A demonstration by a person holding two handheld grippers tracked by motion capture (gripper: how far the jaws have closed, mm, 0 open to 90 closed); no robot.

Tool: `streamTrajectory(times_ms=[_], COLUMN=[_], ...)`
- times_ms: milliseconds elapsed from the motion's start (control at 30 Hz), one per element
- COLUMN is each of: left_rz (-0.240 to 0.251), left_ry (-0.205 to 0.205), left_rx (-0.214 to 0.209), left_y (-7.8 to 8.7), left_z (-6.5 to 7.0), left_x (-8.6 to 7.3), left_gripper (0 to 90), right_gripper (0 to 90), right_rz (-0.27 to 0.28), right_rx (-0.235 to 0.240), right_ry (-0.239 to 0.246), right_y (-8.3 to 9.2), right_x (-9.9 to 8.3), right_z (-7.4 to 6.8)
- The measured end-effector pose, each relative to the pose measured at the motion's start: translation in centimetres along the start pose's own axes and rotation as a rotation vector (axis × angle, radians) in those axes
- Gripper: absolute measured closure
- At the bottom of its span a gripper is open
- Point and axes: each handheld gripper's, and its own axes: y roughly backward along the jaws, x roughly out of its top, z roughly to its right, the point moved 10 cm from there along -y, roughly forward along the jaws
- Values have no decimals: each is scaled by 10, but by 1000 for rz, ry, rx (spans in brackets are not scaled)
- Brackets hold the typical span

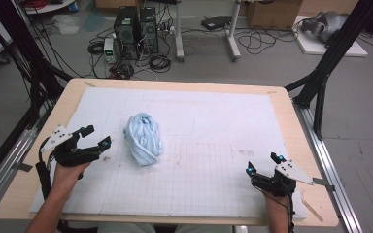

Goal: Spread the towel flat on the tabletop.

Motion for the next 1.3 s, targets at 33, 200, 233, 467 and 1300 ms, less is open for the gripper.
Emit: streamTrajectory(times_ms=[33, 200, 233, 467, 1300], left_rz=[-3, -30, -36, -114, -263], left_ry=[-4, -27, -29, 11, -18], left_rx=[-2, -12, -17, -29, -75], left_y=[-2, -20, -24, -55, -86], left_z=[1, 10, 12, 20, 46], left_x=[3, 22, 24, 13, -19], left_gripper=[158, 160, 160, 215, 813], right_gripper=[98, 98, 98, 98, 98], right_rz=[2, 0, 0, 4, 4], right_rx=[0, 1, 1, -6, -4], right_ry=[-1, 0, 0, 7, 15], right_y=[0, 0, 0, 0, 0], right_x=[0, 0, 0, 0, 0], right_z=[0, 0, 0, 0, -1])
